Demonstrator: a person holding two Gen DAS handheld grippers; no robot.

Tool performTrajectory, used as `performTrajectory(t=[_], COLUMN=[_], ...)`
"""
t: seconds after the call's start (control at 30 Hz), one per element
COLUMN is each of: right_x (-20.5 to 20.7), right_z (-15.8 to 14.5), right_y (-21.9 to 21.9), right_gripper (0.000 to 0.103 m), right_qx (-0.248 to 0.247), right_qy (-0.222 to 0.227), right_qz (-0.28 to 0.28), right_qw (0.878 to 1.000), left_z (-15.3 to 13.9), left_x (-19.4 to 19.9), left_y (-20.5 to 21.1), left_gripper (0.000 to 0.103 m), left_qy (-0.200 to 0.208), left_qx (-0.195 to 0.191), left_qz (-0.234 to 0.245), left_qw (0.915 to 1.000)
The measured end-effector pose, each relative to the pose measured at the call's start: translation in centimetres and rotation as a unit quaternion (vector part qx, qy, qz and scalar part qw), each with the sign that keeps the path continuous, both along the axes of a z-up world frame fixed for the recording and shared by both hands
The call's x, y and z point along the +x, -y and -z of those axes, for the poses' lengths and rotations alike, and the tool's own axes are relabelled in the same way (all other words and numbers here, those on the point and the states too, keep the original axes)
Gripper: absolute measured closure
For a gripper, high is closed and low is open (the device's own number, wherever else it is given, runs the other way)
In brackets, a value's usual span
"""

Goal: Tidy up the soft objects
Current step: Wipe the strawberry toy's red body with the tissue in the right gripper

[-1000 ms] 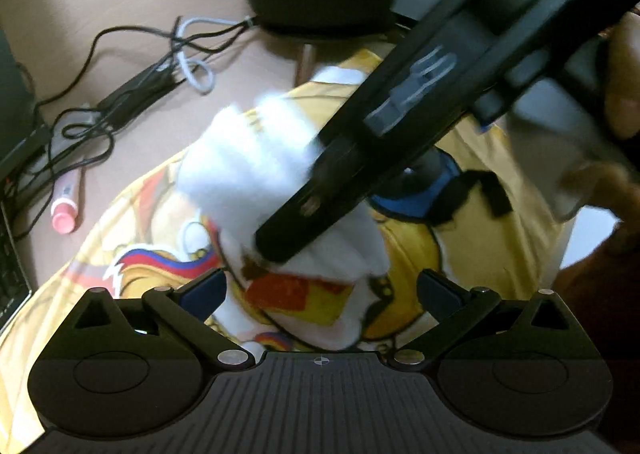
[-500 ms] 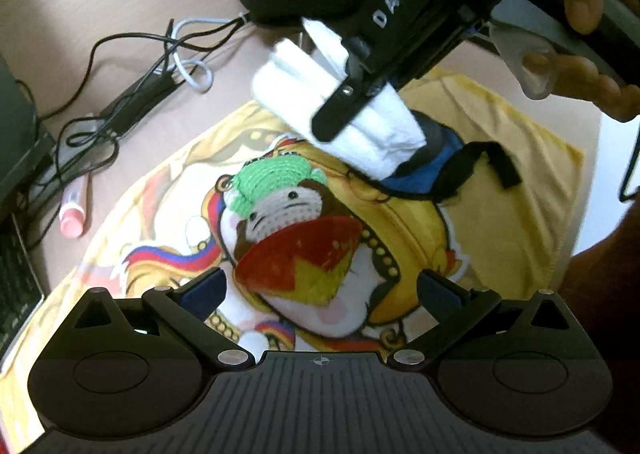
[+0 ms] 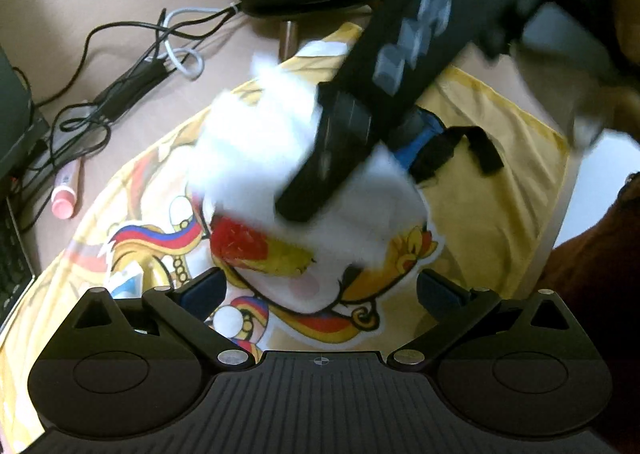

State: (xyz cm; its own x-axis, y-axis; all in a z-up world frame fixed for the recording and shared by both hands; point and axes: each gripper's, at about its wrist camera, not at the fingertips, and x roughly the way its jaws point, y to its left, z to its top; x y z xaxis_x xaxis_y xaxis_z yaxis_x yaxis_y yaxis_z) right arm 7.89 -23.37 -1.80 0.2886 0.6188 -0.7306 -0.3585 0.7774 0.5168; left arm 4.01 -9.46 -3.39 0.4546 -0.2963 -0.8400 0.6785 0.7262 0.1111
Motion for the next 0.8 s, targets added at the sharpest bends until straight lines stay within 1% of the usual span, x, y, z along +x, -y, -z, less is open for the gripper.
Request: performTrajectory(t=[0.07,0.1,0.13,0.2,0.3,0.4,0.53,0.6,0.63,0.67,0.73,0.77,0.8], right_x=[0.4,0.8,1.3,2.4,4.0,5.2,6.7,7.3,7.4,7.5,7.2,7.1,7.0], right_z=[-0.8,-0.9,-0.8,-0.2,1.4,2.7,3.8,4.2,4.1,4.0,3.7,3.6,3.4], right_y=[1.0,1.4,1.9,2.9,3.8,3.8,3.5,3.7,3.8,3.9,3.9,4.0,4.3], right_gripper=[0.087,0.087,0.087,0.087,0.087,0.087,0.087,0.087,0.079,0.077,0.077,0.079,0.082], right_qx=[-0.014,-0.031,-0.044,-0.046,-0.008,0.03,0.028,0.008,-0.008,-0.029,-0.089,-0.104,-0.098], right_qy=[0.025,0.037,0.042,0.036,0.0,-0.022,-0.013,0.0,0.011,0.025,0.066,0.079,0.078], right_qz=[0.014,0.025,0.036,0.054,0.066,0.073,0.078,0.078,0.077,0.076,0.069,0.063,0.058], right_qw=[1.0,0.998,0.997,0.997,0.998,0.997,0.997,0.997,0.997,0.996,0.991,0.989,0.99], left_z=[-0.2,-0.3,-0.4,-0.6,-0.9,-1.2,-1.7,-2.1,-2.2,-2.2,-1.8,-1.5,-1.2], left_x=[0.1,0.0,-0.1,-0.2,-0.1,0.2,0.7,0.8,0.9,0.9,1.0,1.1,1.2], left_y=[0.3,0.4,0.5,0.7,1.0,1.6,2.6,3.2,3.5,3.8,4.6,4.9,5.2], left_gripper=[0.0,0.0,0.0,0.0,0.0,0.0,0.0,0.0,0.0,0.0,0.0,0.0,0.0], left_qy=[0.004,0.007,0.009,0.014,0.015,0.019,0.032,0.032,0.031,0.029,0.025,0.024,0.024], left_qx=[0.002,0.003,0.004,0.006,0.006,0.01,0.014,0.005,0.001,-0.003,0.004,0.01,0.016], left_qz=[-0.001,-0.001,-0.001,-0.001,-0.002,-0.003,-0.003,0.004,0.007,0.011,0.017,0.016,0.016], left_qw=[1.0,1.0,0.9999,0.9999,0.9999,0.9998,0.9994,0.9995,0.9995,0.9995,0.9996,0.9995,0.9995])
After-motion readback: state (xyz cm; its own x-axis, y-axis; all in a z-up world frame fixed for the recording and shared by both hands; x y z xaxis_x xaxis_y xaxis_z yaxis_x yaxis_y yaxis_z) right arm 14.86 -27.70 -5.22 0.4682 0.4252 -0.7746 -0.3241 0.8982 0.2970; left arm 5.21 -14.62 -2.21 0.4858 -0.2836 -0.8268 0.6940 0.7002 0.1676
